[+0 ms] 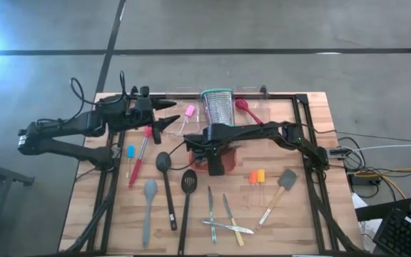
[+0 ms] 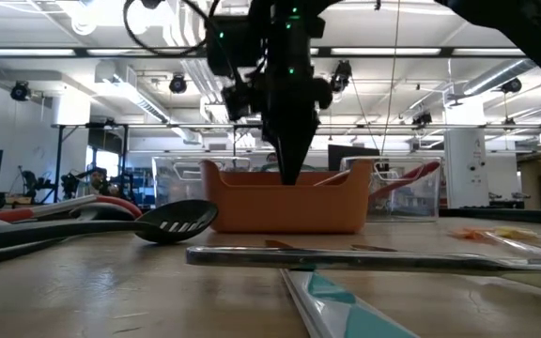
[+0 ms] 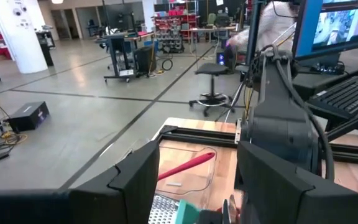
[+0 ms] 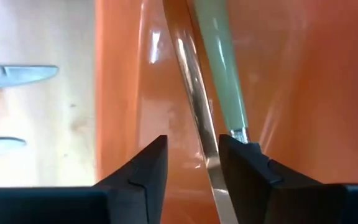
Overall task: Pick & Place Kitchen Items
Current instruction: Put the gold knife into the orange bin, then put the gray spatula into the left transparent bin
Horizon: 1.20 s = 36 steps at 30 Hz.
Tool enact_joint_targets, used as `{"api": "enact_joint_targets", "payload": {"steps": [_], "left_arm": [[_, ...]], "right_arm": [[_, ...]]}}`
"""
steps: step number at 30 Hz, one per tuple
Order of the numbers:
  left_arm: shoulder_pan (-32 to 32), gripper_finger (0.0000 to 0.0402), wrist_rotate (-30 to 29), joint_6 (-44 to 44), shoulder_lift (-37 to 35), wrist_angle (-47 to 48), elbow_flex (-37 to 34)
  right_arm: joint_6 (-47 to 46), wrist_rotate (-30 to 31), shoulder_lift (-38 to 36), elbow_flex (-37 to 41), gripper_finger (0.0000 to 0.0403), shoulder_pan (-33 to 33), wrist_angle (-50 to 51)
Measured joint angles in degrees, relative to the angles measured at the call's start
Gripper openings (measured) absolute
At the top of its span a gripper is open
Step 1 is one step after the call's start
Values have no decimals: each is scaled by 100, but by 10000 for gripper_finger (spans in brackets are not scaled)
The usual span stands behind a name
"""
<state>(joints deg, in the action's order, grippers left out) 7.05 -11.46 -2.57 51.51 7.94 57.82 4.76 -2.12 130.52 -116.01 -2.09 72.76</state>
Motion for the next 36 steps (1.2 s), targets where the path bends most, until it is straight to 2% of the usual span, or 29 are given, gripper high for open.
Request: {"api": "enact_joint_targets", "payload": {"steps": [8, 17, 24, 31, 33, 36], "left_arm": [[0, 223, 0, 0, 0, 5, 0], [0, 223, 74, 188, 0, 175, 0], [-2, 223, 136, 197, -2, 170, 0], [-1, 223, 137, 195, 0, 154, 0], [-2, 223, 136, 195, 0, 154, 0], [-2, 223, 137, 267, 0, 153, 0]], "right_arm": [[-436, -102, -515, -33, 154, 49, 87], [-1682, -68, -1593, -16, 109, 401, 272], [-3584, 965, -2718, 762, 68, 1207, 318], [-6518, 1941, -3893, 2018, 52, 2103, 376], [-7212, 2115, -4228, 2384, 53, 2392, 376], [-7787, 2161, -4670, 2849, 56, 2698, 349]]}}
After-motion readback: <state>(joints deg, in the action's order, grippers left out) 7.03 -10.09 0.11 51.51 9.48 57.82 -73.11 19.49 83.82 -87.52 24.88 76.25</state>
